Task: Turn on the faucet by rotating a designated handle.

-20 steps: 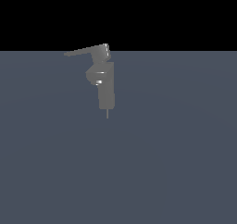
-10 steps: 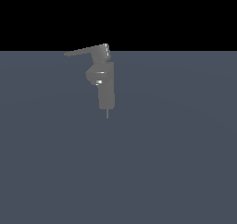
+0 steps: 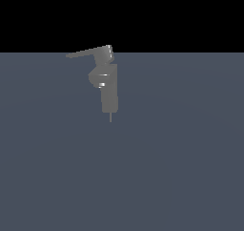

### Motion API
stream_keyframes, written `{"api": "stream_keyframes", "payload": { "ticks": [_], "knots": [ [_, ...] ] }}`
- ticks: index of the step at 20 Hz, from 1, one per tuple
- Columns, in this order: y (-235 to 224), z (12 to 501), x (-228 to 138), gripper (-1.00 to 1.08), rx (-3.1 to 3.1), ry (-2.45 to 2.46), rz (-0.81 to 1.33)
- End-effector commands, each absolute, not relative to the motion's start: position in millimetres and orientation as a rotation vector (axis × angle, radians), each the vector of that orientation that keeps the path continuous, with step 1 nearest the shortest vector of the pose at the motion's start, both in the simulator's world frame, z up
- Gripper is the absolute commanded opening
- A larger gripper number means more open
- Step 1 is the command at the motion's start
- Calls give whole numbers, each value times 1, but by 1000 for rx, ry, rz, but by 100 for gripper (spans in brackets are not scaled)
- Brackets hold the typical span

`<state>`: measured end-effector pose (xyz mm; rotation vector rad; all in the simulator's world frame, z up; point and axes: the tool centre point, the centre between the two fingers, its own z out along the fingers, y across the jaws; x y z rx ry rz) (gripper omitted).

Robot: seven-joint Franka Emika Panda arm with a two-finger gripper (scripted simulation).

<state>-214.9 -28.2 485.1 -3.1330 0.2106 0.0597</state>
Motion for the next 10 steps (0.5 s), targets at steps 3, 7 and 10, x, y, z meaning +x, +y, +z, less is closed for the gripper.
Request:
{"api": "stream_keyframes", "payload": {
  "ticks": [3, 7, 10],
  "knots": [
    [-23, 486, -193, -100, -3100, 331, 82],
    [-18, 486, -168, -100, -3061, 469, 110],
    [-12, 484, -148, -100, -3029, 578, 133]
  ]
}}
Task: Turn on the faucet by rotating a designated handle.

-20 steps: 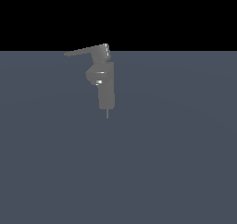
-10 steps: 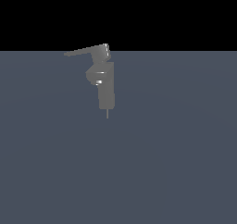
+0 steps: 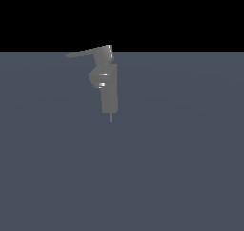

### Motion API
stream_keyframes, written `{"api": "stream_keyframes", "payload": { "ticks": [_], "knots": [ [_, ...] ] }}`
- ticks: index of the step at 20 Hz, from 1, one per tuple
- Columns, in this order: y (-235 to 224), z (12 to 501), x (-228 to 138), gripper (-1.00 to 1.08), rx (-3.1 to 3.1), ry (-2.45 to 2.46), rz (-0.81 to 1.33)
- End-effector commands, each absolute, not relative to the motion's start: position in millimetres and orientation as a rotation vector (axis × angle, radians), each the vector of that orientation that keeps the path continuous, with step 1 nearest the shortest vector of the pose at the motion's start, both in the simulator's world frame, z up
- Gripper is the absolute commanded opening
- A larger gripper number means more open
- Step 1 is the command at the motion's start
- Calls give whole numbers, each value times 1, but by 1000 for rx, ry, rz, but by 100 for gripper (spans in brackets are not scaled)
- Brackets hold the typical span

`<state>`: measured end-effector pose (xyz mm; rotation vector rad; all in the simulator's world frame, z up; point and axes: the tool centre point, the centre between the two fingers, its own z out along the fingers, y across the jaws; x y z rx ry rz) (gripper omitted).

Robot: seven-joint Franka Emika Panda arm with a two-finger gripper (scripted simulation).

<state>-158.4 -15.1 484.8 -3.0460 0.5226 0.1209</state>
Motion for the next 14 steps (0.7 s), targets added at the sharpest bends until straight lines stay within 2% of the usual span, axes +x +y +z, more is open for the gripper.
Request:
{"api": "stream_keyframes", "payload": {
  "ticks": [1, 14],
  "knots": [
    [-11, 483, -141, -100, -3018, 615, 141],
    [17, 457, -55, -100, -2866, 1087, 241]
  ]
}}
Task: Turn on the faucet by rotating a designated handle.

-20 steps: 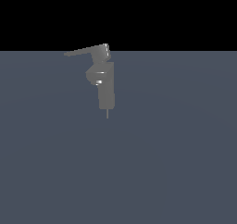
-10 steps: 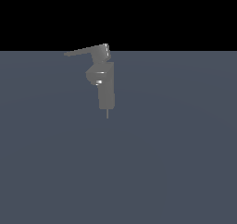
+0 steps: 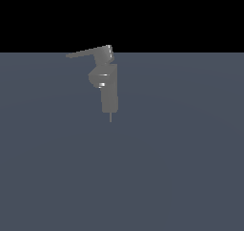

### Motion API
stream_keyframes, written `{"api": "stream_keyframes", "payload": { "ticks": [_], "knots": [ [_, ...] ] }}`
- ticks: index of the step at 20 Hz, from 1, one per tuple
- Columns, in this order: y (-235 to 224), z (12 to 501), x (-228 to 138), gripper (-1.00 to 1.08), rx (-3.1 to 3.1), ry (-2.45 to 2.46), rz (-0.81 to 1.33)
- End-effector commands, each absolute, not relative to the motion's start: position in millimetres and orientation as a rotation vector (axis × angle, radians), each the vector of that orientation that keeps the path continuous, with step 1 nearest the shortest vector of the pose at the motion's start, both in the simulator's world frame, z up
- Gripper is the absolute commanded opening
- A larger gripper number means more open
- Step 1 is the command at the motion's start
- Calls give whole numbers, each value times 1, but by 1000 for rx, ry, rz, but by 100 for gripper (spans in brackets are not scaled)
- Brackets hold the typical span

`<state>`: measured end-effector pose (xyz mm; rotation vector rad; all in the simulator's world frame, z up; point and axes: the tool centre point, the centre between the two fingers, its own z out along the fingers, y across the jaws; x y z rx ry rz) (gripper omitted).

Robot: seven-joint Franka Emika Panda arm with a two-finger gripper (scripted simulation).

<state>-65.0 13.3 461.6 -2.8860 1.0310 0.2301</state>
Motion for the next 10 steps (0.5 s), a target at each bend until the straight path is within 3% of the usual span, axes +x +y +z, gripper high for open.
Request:
{"api": "stream_keyframes", "payload": {
  "ticks": [1, 10],
  "knots": [
    [20, 454, -48, -100, -2853, 1123, 248],
    [47, 422, 7, -100, -2734, 1445, 296]
  ]
}}
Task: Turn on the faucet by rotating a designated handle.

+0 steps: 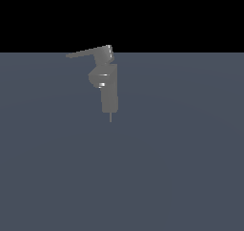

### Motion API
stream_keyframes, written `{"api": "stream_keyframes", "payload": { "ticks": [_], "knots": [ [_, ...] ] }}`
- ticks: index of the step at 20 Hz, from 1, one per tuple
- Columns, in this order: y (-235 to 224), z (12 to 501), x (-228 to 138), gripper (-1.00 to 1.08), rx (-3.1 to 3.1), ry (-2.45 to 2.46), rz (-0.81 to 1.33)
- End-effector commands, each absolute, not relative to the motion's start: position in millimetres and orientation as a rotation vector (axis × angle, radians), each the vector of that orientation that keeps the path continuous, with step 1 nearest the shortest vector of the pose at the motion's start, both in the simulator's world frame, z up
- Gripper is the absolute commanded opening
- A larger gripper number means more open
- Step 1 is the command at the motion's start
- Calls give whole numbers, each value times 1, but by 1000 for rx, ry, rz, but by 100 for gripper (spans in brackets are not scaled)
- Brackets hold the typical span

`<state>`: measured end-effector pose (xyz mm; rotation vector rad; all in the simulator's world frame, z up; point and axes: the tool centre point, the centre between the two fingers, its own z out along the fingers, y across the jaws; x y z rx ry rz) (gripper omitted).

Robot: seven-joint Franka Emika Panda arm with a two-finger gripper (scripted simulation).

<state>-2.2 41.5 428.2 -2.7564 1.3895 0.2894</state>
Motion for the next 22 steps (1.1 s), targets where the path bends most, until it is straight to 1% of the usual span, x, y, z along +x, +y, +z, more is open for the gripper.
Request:
{"api": "stream_keyframes", "payload": {
  "ticks": [1, 12, 22],
  "knots": [
    [50, 418, 13, -100, -2720, 1480, 300],
    [92, 364, 70, -100, -2557, 1854, 313],
    [138, 306, 108, -100, -2400, 2157, 278]
  ]
}}
